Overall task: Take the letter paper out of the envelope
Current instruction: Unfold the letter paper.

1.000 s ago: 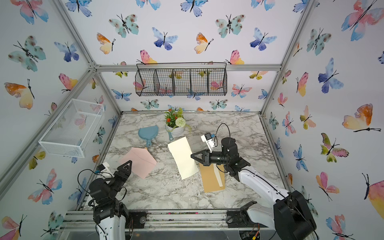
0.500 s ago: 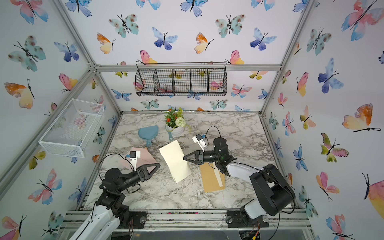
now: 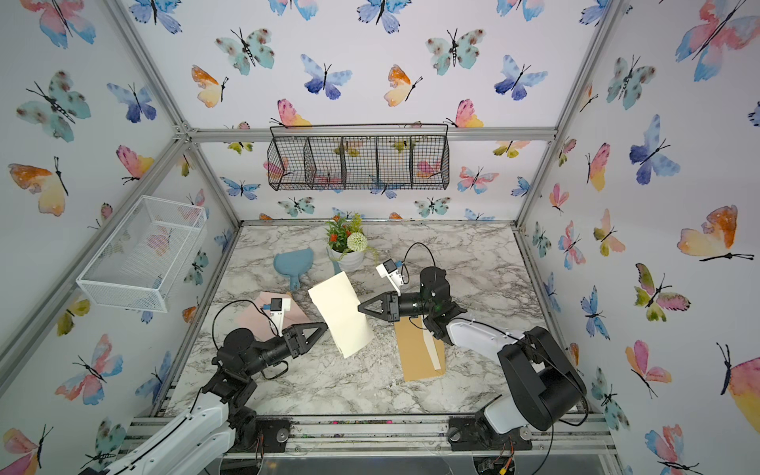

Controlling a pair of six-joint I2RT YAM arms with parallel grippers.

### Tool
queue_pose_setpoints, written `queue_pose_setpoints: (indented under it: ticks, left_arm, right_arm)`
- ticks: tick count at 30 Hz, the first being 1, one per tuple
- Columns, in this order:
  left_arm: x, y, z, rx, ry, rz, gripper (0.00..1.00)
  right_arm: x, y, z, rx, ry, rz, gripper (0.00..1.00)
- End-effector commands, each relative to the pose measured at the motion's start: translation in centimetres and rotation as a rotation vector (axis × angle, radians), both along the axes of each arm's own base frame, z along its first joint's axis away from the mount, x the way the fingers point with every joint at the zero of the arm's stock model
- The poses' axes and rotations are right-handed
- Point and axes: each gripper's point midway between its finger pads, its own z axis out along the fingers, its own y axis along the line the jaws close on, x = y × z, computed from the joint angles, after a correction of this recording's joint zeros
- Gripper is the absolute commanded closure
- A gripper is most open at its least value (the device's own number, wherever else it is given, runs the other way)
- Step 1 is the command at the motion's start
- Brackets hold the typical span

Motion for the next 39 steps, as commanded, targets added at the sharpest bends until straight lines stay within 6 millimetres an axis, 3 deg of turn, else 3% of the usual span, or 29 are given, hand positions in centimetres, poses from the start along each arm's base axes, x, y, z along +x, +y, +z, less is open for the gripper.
queue_pose_setpoints:
  ticks: [1, 12, 15, 19, 20, 23, 26, 28, 29, 31, 34, 37, 39]
  left_arm:
    - [0.0, 0.0, 1.6, -0.025, -0.063, 0.009, 0.50]
    - [0.1, -0.2, 1.4, -0.028, -0.058, 0.006, 0.55]
    - [0.2, -0.1, 1.2, -0.026, -0.055, 0.014, 0.68]
    - [0.2, -0.1, 1.2, -0.029, -0.054, 0.011, 0.94]
    - [0.1, -0.1, 1.2, -0.030, -0.053, 0.010, 0.97]
    - [0.3, 0.1, 1.0, -0.025, -0.037, 0.027, 1.00]
    - [1.0, 0.7, -0.1, 0.032, 0.010, 0.084, 1.00]
    - [1.8, 1.5, -1.3, 0.100, 0.056, 0.146, 1.00]
    - [2.0, 1.8, -1.9, 0.131, 0.074, 0.168, 1.00]
    - [2.3, 2.3, -2.6, 0.180, 0.102, 0.197, 1.00]
    - [2.9, 2.8, -3.5, 0.217, 0.143, 0.238, 1.00]
    - [3.4, 2.7, -4.4, 0.240, 0.190, 0.249, 1.00]
    - [3.6, 2.4, -4.9, 0.255, 0.214, 0.246, 1.00]
  right_arm:
    - [-0.3, 0.3, -0.3, 0.011, -0.009, 0.011, 0.99]
    - [-1.0, 2.1, -1.2, 0.006, 0.003, 0.042, 0.99]
    - [-1.6, 2.8, -1.1, 0.019, 0.008, 0.066, 0.99]
    - [-2.3, 4.2, -1.6, 0.016, 0.015, 0.105, 0.99]
    - [-2.3, 4.4, -1.8, 0.013, 0.020, 0.110, 0.95]
    - [-1.7, 4.4, -2.2, 0.004, 0.019, 0.070, 0.63]
    - [1.0, 3.5, -4.0, -0.155, -0.050, -0.126, 0.51]
    - [4.3, 0.9, -6.3, -0.394, -0.113, -0.357, 0.48]
    - [5.0, -0.4, -6.5, -0.456, -0.133, -0.429, 0.47]
    - [6.2, -3.3, -5.7, -0.524, -0.183, -0.595, 0.46]
    - [5.6, -4.7, -2.7, -0.487, -0.233, -0.695, 0.46]
    - [3.4, -3.3, -0.5, -0.488, -0.315, -0.733, 0.45]
    - [2.4, -1.8, -0.9, -0.545, -0.346, -0.730, 0.44]
